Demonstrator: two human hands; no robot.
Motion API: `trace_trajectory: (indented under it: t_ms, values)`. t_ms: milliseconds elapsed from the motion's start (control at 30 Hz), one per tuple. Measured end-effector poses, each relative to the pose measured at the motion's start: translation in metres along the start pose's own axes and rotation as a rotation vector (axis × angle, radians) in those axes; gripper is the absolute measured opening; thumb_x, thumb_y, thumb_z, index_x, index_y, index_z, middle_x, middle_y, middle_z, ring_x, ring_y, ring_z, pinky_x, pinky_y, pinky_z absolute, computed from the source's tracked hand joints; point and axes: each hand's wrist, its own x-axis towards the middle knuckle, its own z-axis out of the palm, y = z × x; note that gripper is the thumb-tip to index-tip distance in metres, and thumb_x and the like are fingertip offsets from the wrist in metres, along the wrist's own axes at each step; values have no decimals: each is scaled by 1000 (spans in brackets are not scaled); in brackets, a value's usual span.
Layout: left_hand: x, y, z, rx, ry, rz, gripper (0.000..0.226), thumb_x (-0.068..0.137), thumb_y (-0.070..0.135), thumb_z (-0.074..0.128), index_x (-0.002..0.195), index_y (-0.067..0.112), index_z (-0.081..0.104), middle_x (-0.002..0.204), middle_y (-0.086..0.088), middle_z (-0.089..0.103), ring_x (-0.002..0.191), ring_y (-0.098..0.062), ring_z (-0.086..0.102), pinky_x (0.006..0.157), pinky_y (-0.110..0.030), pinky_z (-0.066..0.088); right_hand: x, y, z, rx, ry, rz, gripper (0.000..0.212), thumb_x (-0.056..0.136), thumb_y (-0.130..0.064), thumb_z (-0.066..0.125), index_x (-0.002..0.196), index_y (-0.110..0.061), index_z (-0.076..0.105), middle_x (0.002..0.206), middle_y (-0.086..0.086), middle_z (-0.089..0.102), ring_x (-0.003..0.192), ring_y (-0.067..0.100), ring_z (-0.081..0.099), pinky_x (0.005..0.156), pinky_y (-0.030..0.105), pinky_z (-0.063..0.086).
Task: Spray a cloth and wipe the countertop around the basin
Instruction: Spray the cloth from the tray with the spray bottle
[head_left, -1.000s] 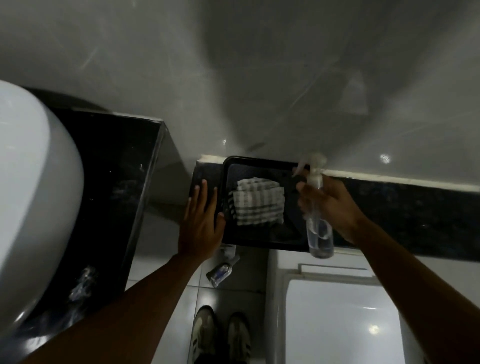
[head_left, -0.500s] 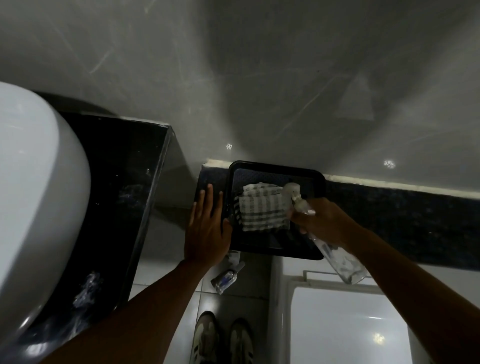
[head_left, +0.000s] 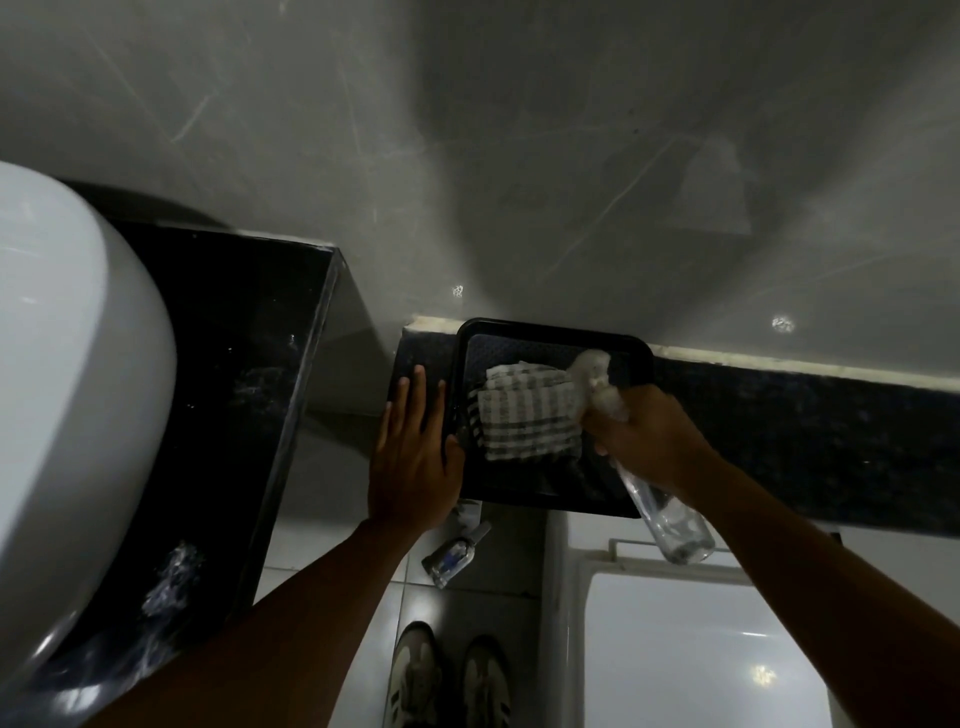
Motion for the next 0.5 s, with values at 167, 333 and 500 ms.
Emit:
trace_trajectory:
  t_ms: [167, 333, 500]
  values:
    - [-1, 1, 0, 4, -7, -1, 67, 92, 38, 17, 153, 11, 20, 164, -15, 6, 152, -28, -1, 124, -45, 5, -3, -4, -2, 376, 496, -210, 17, 96, -32, 58, 97, -16, 63, 82, -5, 68, 72, 3, 67, 64, 15, 53]
    - [-1, 1, -1, 23, -16, -4, 68, 91, 40, 16, 153, 12, 18, 164, -14, 4, 152, -27, -3, 125, -47, 5, -7, 3, 13, 436, 602, -387, 6, 94, -27, 57, 100, -24, 58, 82, -4, 64, 75, 3, 65, 71, 20, 54]
    - [-1, -1, 1, 44, -24, -10, 69, 91, 42, 15, 154, 13, 13, 165, -12, 1, 152, -25, -6, 125, -45, 3, -9, 9, 24, 411, 650, -414, 24, 91, -33, 60, 106, -14, 57, 81, -7, 64, 75, 1, 66, 72, 17, 54]
